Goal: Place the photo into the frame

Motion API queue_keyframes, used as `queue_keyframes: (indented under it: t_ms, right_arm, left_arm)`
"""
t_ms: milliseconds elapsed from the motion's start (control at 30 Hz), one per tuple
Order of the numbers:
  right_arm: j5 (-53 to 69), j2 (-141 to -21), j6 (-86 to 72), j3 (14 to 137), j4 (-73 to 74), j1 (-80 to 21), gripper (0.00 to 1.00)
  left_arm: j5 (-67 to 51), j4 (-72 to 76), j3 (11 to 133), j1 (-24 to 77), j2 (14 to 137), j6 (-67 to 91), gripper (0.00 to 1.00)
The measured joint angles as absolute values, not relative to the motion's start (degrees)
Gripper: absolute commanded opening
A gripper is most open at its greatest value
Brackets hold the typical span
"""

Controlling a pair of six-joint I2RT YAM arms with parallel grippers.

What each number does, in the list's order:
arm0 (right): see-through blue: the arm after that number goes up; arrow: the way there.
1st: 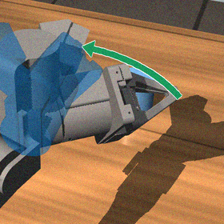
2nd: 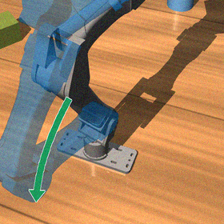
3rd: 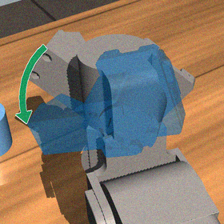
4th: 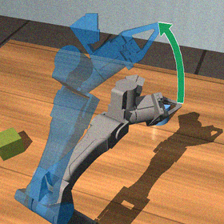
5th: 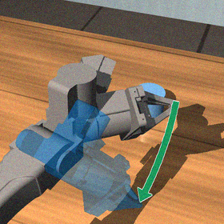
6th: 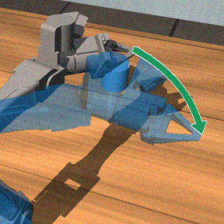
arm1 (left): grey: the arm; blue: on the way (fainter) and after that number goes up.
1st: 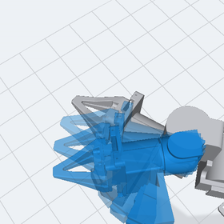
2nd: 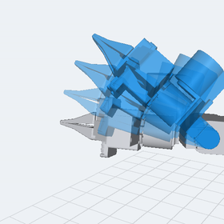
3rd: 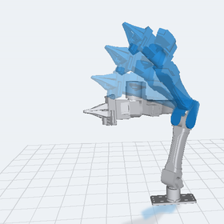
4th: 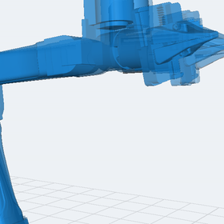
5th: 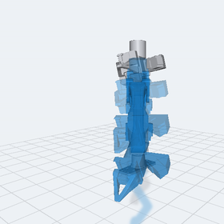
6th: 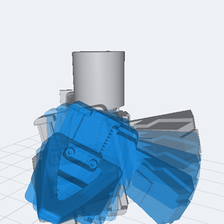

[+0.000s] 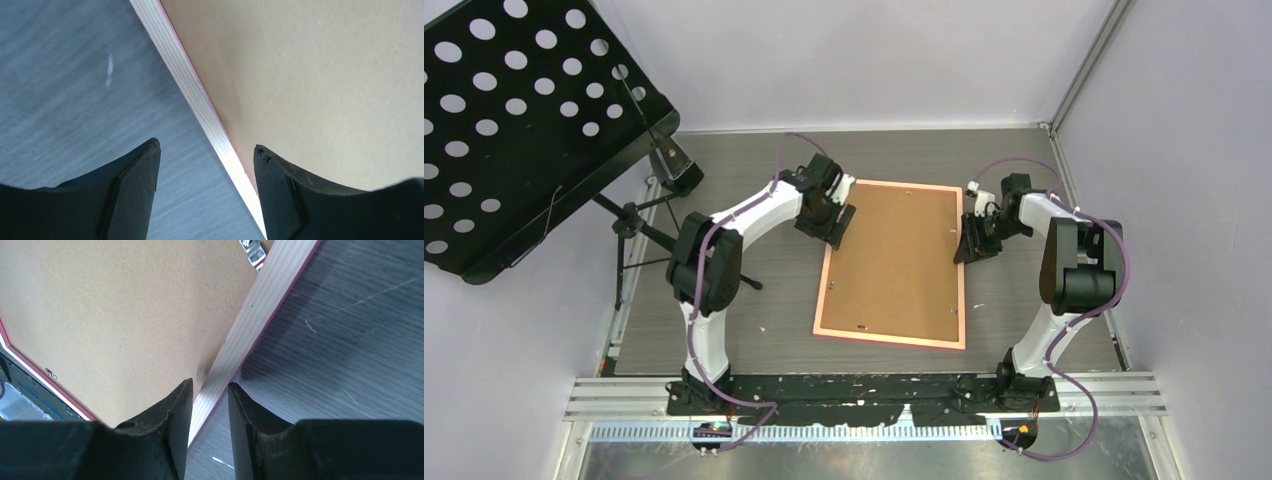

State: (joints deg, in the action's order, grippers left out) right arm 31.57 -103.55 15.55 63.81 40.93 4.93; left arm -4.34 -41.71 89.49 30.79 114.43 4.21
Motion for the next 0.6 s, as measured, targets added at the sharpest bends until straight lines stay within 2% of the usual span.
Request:
queue_keyframes:
  t_ms: [367, 600]
  right_arm:
    - [32.7, -103.5, 13.6, 63.7, 38.9, 4.9, 0.43]
    - [32.6, -103.5, 13.0, 63.7, 38.7, 4.9, 0.43]
  left_arm:
    - [-12.3, -41.6, 74.0, 30.9, 106.8, 4.6, 0.67]
    - [-14.4, -41.4, 70.2, 32.3, 103.7, 5.7, 0.67]
